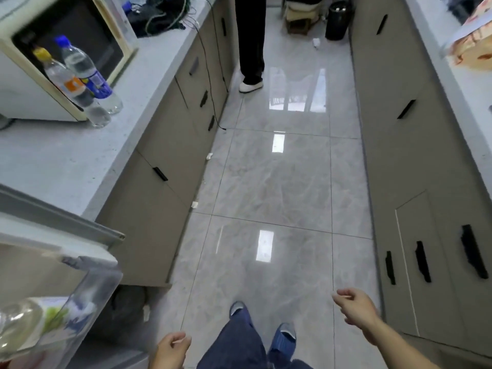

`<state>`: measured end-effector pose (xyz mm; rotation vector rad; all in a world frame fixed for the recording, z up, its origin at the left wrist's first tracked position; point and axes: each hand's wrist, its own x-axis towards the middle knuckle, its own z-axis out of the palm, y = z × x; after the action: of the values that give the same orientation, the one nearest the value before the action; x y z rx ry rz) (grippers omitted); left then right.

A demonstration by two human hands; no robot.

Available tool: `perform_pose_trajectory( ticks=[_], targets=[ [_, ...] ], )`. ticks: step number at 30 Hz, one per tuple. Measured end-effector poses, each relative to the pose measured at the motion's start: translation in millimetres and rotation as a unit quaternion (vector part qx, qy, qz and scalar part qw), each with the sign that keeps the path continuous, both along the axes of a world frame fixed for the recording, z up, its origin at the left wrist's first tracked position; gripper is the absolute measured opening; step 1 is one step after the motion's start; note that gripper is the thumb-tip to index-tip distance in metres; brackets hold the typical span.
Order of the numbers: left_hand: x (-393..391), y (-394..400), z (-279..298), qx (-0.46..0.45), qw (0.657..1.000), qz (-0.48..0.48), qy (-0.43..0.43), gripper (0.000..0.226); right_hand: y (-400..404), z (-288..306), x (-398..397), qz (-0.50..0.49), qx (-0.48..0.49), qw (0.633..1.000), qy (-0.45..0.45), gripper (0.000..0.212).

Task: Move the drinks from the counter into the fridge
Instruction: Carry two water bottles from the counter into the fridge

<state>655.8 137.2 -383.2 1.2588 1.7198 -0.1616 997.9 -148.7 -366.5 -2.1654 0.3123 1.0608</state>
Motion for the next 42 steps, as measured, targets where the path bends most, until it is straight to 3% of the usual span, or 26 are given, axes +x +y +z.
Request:
perform_pose_trajectory(
  ticks=[8,11,14,17,21,27,36,42],
  targets=[
    [55.3,46.7,-28.5,-0.016,0.995,0.097,-0.007,0.017,121.6,-11.7,88.9,0.103,0.034,0.994,0.002,0.019],
    [86.3,63.3,-27.9,0.023,0.992,0.121,-0.026,0.017,163.1,-9.9,119.8,0.122,0.02,0.992,-0.008,0.017],
    [112.6,92.1,-27.4,0.021,0.991,0.125,-0.043,0.034,205.4,-1.4,151.8,0.148,-0.004,0.989,-0.017,0.016],
    [138.9,141.7,-15.7,-0.018,0.989,0.138,-0.04,0.008,252.2,2.9,181.6,0.185,-0.022,0.982,-0.039,0.016],
    [159.2,185.6,1.7,-0.023,0.99,0.131,-0.044,0.016,311.3,3.4,211.6,0.23,-0.033,0.972,-0.035,0.02],
    [181.1,214.5,19.4,-0.01,0.972,0.224,-0.071,0.014,398.9,-6.6,242.1,0.31,-0.042,0.949,-0.039,0.021],
    [201.4,212.8,27.7,0.028,0.913,0.405,-0.036,0.017,548.9,-23.6,270.7,0.505,-0.041,0.861,-0.044,0.018],
    [233.2,236.4,53.9,0.081,0.852,0.515,-0.043,0.012,665.7,16.7,222.2,0.632,0.076,0.771,-0.021,0.012]
  ],
)
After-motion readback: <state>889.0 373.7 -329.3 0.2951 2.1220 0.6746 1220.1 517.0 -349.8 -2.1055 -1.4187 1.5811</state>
